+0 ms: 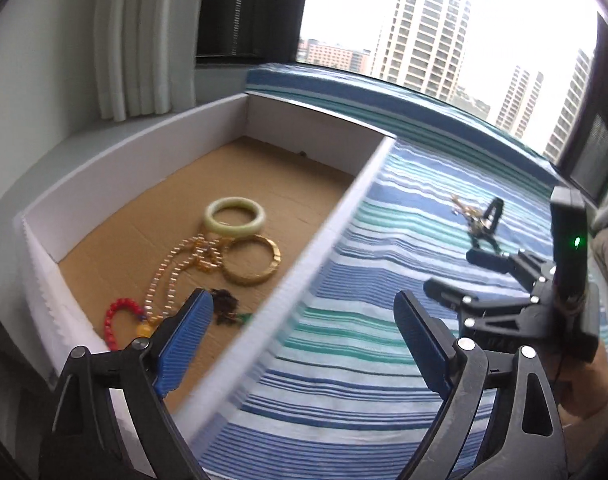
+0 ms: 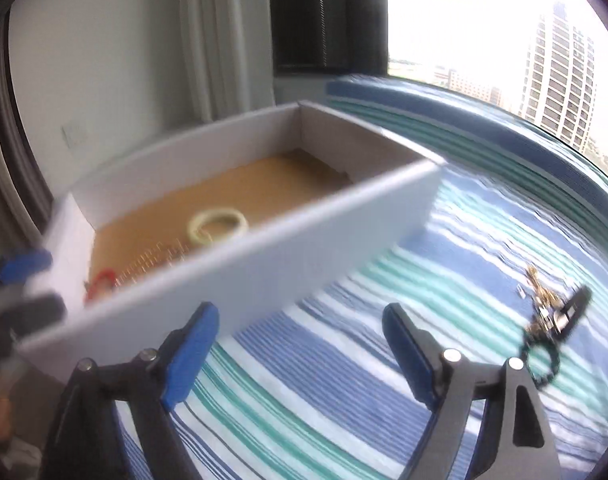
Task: Organize jewelry
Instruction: 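Open both tools over the white box to drop bracelet and bangle, then withdraw both tools from the box toward the remaining jewelry, then grasp the silver square pendants on chains with the left tool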
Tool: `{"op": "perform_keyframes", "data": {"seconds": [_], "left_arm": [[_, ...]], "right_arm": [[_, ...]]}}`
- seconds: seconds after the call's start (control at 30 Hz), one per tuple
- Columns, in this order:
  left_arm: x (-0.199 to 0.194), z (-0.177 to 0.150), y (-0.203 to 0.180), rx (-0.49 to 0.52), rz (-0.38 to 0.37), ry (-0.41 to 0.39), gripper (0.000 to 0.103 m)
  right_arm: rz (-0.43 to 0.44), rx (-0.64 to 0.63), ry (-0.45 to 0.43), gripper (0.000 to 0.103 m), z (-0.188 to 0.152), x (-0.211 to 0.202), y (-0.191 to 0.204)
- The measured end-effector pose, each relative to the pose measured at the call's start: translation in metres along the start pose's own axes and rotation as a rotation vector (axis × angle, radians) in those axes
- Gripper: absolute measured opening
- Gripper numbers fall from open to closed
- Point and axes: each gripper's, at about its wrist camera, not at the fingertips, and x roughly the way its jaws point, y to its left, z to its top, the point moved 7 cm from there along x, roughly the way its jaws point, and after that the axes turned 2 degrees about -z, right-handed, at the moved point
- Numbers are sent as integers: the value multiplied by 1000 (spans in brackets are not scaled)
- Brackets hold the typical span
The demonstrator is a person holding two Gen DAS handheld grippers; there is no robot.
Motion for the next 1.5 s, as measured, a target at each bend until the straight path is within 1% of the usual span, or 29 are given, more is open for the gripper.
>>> {"op": "perform_keyframes", "data": {"seconds": [0.1,0.2,0.27,0.33,0.37,0.4,0.43,0.53,0.63,0.77,0.9,1.03,1.17,1.23,1.3,1.4,1.5], "left_arm": [[21,-13,-48,75,-53,65,92],[41,-27,-97,161,-107,121,92],[53,-34,-127,215,-142,145,92],[61,-41,-156,256,-167,173,92],[66,-43,-168,274,-180,185,92],[70,-44,-178,290,-190,195,92],[72,-46,-188,306,-195,204,92],[80,-48,-207,348,-181,213,92],[90,-49,-212,359,-162,223,92],[108,-47,-213,355,-142,256,92],[125,-28,-207,332,-118,266,92],[144,-4,-204,295,-112,278,92],[159,20,-205,249,-140,298,92],[165,32,-207,234,-164,304,92],[172,43,-209,222,-188,314,92],[186,57,-214,209,-222,333,92],[202,69,-223,218,-250,347,92]], "right_arm": [[-99,74,62,85,-65,-9,-56],[-215,171,76,85,-116,-32,-116],[-292,224,75,85,-140,-46,-151],[-351,267,88,85,-160,-54,-181],[-367,285,91,85,-168,-57,-192],[-363,313,94,85,-174,-60,-199],[-344,350,82,85,-177,-64,-205],[-339,396,62,85,-178,-69,-214],[-326,409,62,85,-179,-69,-214],[-315,425,68,86,-180,-66,-214],[-307,424,69,88,-180,-65,-214],[-327,399,90,90,-179,-61,-210],[-333,382,103,93,-178,-59,-207],[-313,382,103,98,-178,-58,-206],[-314,372,113,102,-178,-56,-204],[-311,368,115,103,-178,-55,-203],[-311,368,116,103,-177,-55,-203]]}}
